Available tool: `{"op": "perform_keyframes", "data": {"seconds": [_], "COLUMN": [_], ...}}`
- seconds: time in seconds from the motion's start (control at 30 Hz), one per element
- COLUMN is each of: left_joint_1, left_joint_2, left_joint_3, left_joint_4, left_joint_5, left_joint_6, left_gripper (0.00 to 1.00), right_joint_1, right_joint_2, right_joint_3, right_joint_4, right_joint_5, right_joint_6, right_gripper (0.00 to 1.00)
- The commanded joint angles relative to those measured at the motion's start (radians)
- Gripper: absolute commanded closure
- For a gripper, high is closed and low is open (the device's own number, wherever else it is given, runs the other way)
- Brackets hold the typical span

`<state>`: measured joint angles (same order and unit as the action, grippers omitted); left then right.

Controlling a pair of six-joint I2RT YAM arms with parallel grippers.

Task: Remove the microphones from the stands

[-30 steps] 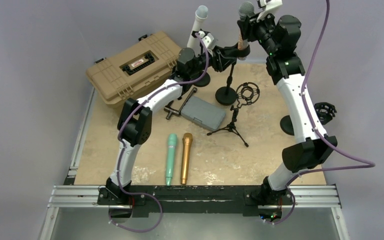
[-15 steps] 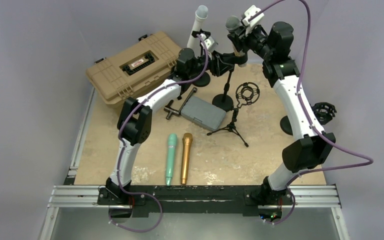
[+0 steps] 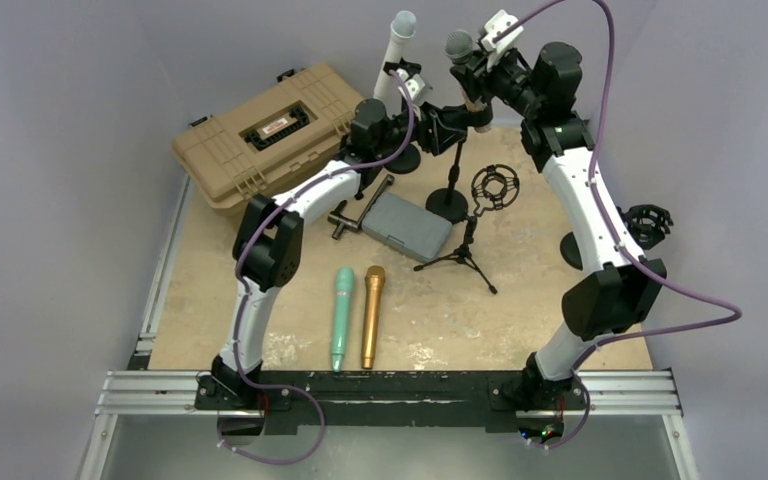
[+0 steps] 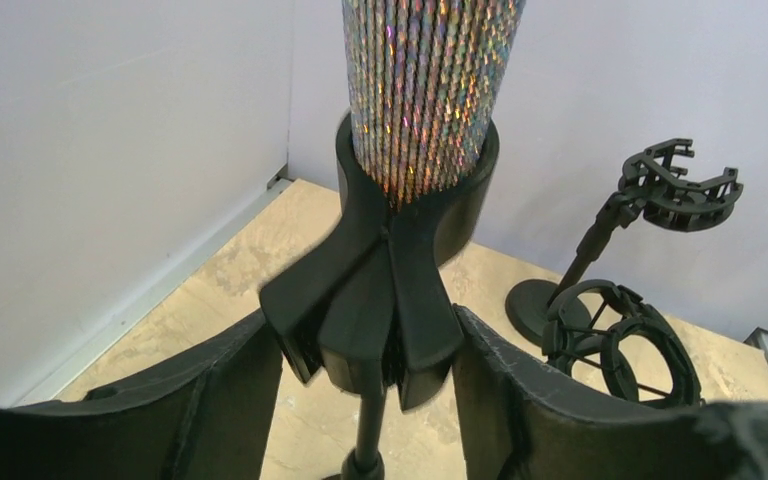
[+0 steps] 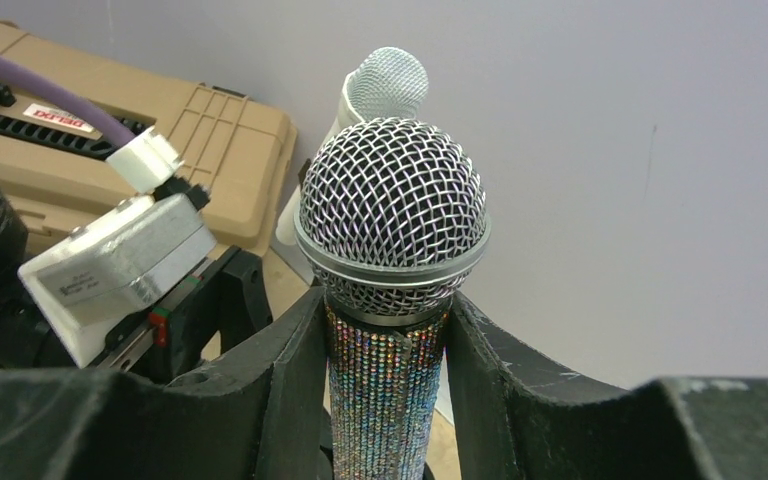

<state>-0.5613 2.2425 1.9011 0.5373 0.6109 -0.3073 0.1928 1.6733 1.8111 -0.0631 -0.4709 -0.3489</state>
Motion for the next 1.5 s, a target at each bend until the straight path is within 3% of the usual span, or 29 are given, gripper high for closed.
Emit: {"op": "perform_keyframes", "data": {"seconds": [0.0,0.33,0.63,0.8,0.9,0.97,1.03,1.47], "left_joint_1": [0.004,0.008,-0.004,-0.010,-0.011,-0.011,-0.011,-0.013], "left_joint_2": [-0.056,-0.041,0.026,0.063,0.075,0.076,0.073,0.021], "left_joint_3": [-0.028,0.018,0.090,0.138,0.143,0.145,0.149,0.079], "left_joint_4": [0.009,0.043,0.032,0.000,-0.004,0.003,-0.017,-0.080], "left_joint_5": [-0.023,-0.008,-0.035,-0.029,-0.038,-0.039,-0.045,-0.028], "left_joint_6": [0.002,-0.039,-0.053,-0.044,-0.041,-0.040,-0.032,0.027], "left_gripper": [0.32,0.12,0.15,0.26,0.40,0.59,0.98,1.00], "right_joint_1": [-0.018,-0.017,-0.018,-0.017,-0.017,-0.017,-0.017,-0.017], "right_joint_2": [-0.026,0.003,0.005,0.006,0.008,0.009,0.012,-0.014], "right_joint_3": [-0.007,0.060,0.074,0.081,0.082,0.082,0.083,0.182], "right_joint_4": [0.076,0.003,-0.002,-0.001,-0.001,-0.003,-0.003,0.102], "right_joint_5": [0.055,0.043,0.043,0.042,0.037,0.030,0.029,0.136], "right_joint_6": [-0.063,-0.076,-0.055,-0.046,-0.040,-0.037,-0.036,0.022], "right_gripper": [1.00,1.00,1.00,1.00,1.00,1.00,1.00,1.00]}}
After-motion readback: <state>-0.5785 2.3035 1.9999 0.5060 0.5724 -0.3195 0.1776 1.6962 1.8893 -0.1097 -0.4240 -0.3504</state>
